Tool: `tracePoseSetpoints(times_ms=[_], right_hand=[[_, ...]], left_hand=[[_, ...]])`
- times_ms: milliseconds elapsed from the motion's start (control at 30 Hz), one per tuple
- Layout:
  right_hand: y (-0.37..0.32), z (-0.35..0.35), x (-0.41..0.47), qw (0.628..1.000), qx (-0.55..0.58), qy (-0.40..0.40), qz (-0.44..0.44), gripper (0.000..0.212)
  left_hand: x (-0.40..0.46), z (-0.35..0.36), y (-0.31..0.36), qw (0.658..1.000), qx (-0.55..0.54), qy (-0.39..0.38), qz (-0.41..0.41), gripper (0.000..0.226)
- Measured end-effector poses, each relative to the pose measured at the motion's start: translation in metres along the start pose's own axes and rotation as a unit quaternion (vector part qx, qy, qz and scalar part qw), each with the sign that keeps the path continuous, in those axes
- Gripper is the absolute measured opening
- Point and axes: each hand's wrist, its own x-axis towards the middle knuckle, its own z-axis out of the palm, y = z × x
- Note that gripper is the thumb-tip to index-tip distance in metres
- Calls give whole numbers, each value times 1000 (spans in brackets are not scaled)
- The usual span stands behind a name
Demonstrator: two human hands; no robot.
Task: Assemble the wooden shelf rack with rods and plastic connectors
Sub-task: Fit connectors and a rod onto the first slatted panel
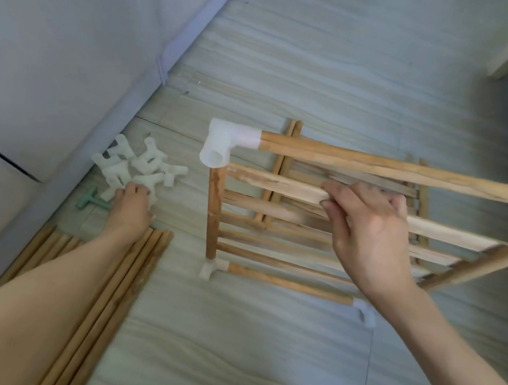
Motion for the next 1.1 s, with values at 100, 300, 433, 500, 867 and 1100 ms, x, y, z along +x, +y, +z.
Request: tracePoseSetpoints(times_ms=[100, 300, 433, 500, 867, 1100], right_hand=[[-1, -2, 1, 1000, -4, -11, 4, 19], [-8, -12, -5, 998, 13, -45, 41, 19], [-16, -22, -19, 995, 2, -94, 34, 33], [-19, -26, -30, 990, -6, -137, 27, 45], [-42, -62, -81, 977, -13, -210, 35, 55], [-50, -108, -106, 917, 334, -36, 214, 22]], left_hand=[[-8, -7, 8, 997, -63, 39, 35, 30], [-77, -78, 47, 918, -360, 166, -22, 36], [-128, -147, 70, 837, -503, 216, 4, 31], [-156, -181, 86, 808, -543, 222, 53, 21], [-256, -180, 175, 867, -401, -12, 297, 19], [-260, -182, 178, 885, -336, -17, 322, 19]])
